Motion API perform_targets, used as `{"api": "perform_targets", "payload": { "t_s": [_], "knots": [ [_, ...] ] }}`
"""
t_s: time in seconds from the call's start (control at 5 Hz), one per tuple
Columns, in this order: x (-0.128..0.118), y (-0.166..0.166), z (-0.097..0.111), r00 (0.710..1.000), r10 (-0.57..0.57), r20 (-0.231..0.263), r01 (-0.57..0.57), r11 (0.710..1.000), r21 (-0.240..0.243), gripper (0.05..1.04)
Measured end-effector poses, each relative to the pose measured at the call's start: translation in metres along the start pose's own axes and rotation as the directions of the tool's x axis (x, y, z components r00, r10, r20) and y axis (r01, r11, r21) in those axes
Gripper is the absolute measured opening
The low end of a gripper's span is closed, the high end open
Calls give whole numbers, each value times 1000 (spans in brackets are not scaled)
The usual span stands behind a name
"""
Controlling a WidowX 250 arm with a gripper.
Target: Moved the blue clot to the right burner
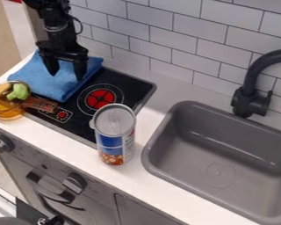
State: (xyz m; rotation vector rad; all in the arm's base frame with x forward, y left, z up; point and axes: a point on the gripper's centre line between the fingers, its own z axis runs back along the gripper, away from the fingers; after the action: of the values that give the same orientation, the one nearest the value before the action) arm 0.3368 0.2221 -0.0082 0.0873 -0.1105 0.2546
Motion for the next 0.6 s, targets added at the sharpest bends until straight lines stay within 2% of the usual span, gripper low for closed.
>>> {"api": "perform_targets", "payload": {
  "t_s": [0.4,0.6],
  "knots": [
    [12,30,-9,996,51,75,-53,998,19,431],
    [18,37,-23,985,90,145,-95,995,29,209]
  ]
}}
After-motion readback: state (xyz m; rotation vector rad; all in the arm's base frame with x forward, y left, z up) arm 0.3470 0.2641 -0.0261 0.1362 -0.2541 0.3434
